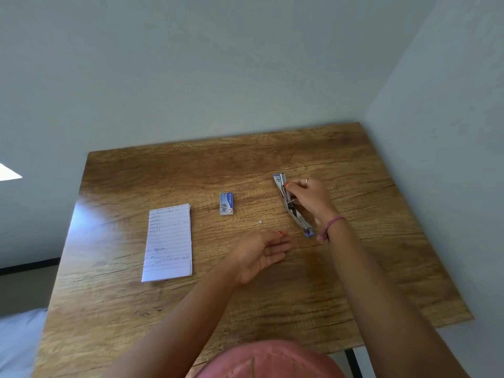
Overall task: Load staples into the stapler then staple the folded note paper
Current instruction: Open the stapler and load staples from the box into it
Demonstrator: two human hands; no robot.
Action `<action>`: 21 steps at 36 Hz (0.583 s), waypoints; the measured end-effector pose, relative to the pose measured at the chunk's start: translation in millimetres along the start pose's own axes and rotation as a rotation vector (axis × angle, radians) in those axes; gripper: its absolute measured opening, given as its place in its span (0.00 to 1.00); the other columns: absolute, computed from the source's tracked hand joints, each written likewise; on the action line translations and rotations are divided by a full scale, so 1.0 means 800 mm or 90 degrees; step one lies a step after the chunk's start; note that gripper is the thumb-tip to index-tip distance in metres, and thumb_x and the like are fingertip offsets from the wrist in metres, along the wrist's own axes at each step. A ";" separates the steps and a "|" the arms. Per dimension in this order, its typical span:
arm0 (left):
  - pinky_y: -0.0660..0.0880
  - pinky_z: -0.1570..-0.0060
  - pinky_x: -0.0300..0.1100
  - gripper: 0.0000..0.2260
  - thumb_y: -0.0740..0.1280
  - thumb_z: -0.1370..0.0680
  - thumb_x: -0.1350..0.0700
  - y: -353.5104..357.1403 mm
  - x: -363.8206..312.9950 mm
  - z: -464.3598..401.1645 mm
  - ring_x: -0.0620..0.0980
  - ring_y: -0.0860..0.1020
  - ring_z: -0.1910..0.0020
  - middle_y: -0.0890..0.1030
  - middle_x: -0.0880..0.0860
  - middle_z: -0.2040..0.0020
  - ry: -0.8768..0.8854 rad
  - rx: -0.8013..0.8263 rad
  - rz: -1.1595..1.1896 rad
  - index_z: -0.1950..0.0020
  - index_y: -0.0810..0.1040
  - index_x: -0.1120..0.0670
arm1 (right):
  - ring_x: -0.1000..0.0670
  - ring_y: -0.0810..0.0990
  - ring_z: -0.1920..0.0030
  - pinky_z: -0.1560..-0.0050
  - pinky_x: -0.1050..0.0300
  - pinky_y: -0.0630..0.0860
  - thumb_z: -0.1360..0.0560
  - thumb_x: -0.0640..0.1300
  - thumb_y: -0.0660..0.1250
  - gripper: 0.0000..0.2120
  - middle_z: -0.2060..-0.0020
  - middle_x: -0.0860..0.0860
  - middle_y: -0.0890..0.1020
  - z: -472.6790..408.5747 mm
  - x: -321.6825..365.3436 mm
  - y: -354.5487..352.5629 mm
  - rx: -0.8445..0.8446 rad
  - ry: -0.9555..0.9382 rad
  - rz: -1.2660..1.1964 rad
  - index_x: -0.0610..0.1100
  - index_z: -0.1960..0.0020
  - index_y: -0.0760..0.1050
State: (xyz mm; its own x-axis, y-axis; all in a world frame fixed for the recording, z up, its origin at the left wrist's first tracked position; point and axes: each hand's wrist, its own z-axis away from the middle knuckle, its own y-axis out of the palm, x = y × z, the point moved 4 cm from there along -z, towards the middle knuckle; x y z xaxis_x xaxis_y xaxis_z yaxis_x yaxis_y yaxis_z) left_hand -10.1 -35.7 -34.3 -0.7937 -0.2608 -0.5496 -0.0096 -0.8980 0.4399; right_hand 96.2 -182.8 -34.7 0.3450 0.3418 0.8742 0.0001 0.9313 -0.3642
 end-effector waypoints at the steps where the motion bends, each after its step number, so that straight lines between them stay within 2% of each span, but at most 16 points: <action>1: 0.76 0.42 0.45 0.10 0.61 0.20 0.62 -0.001 0.000 0.001 0.53 0.81 0.43 0.83 0.58 0.43 0.002 -0.001 0.001 0.41 0.79 0.61 | 0.55 0.82 0.52 0.58 0.65 0.79 0.24 0.44 0.68 0.07 0.54 0.53 0.84 -0.002 0.002 0.000 0.009 0.008 -0.012 0.45 0.48 0.82; 2: 0.77 0.42 0.45 0.11 0.61 0.19 0.62 -0.002 0.000 0.002 0.54 0.81 0.42 0.82 0.59 0.42 0.003 -0.002 0.003 0.40 0.78 0.62 | 0.56 0.81 0.54 0.63 0.68 0.77 0.24 0.44 0.68 0.04 0.55 0.53 0.83 -0.003 0.003 0.001 0.019 0.019 -0.022 0.46 0.51 0.81; 4: 0.76 0.42 0.45 0.12 0.61 0.20 0.62 -0.005 0.000 0.003 0.54 0.80 0.42 0.82 0.59 0.42 0.004 -0.004 0.008 0.39 0.78 0.62 | 0.57 0.80 0.55 0.65 0.69 0.76 0.25 0.43 0.69 0.01 0.56 0.53 0.82 -0.007 0.006 0.003 0.035 0.045 -0.029 0.47 0.55 0.80; 13: 0.78 0.45 0.44 0.10 0.60 0.19 0.61 -0.016 -0.005 0.013 0.53 0.81 0.44 0.84 0.58 0.46 0.014 -0.014 0.035 0.46 0.81 0.61 | 0.54 0.79 0.55 0.60 0.61 0.77 0.27 0.45 0.72 0.04 0.56 0.51 0.81 -0.019 0.008 0.003 0.064 0.116 -0.043 0.45 0.54 0.79; 19: 0.77 0.43 0.45 0.10 0.60 0.19 0.62 -0.026 -0.012 0.018 0.55 0.80 0.42 0.82 0.60 0.43 0.039 -0.034 0.053 0.43 0.79 0.63 | 0.54 0.80 0.55 0.59 0.60 0.78 0.26 0.44 0.71 0.03 0.56 0.51 0.82 -0.017 0.004 0.000 0.061 0.125 -0.078 0.45 0.54 0.79; 21: 0.77 0.44 0.45 0.10 0.60 0.19 0.62 -0.028 -0.014 0.019 0.54 0.81 0.45 0.82 0.60 0.43 0.045 -0.035 0.063 0.43 0.79 0.63 | 0.54 0.80 0.55 0.59 0.60 0.78 0.26 0.44 0.70 0.03 0.55 0.50 0.82 -0.016 0.005 -0.001 0.057 0.126 -0.087 0.45 0.54 0.80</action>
State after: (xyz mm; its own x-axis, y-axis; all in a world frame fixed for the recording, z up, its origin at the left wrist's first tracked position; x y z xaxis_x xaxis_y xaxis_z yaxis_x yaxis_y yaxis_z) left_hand -9.7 -6.9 -27.5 -0.7443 -0.3715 -0.5550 0.1017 -0.8843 0.4556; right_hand 109.6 -183.7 -35.3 0.5249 0.1890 0.8299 -0.0212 0.9776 -0.2093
